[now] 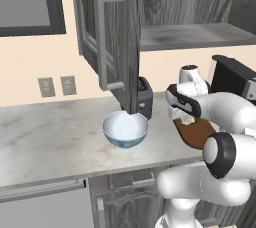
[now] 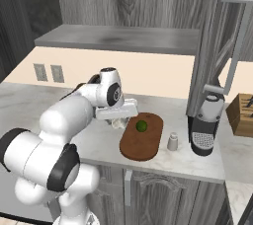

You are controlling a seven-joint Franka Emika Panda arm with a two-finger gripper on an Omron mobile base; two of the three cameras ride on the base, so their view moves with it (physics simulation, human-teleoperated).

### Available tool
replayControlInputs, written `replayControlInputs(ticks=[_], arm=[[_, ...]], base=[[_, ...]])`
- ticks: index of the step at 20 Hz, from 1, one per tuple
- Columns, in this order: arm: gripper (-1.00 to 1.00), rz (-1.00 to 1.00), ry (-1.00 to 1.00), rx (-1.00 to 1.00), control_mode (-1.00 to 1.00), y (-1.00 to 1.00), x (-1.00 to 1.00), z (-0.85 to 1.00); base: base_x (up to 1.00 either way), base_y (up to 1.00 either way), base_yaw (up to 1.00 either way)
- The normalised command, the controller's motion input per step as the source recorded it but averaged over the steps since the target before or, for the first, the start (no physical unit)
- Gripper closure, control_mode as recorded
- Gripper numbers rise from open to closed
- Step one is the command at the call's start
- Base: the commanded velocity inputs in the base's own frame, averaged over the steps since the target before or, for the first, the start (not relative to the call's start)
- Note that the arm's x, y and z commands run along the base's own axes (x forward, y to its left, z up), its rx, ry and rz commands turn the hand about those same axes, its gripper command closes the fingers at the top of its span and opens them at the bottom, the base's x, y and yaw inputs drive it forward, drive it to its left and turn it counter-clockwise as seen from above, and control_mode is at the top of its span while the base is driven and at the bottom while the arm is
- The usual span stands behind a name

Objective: Open the cabinet. Place the bowl and condiment on the counter. Then place the lime and garlic on the cutting board.

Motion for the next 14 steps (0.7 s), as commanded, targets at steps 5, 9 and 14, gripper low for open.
replayControlInputs(ticks=[5, 9, 14], arm=[[1.0, 0.0, 0.01, 0.0, -1.0, -0.63, 0.13, -0.21], [1.0, 0.0, 0.04, 0.0, -1.0, -0.51, 0.33, -0.37], [1.0, 0.0, 0.01, 0.0, -1.0, -0.23, 0.3, -0.33]], base=[[0.0, 0.0, 0.0], [0.0, 0.0, 0.0], [0.0, 0.0, 0.0]])
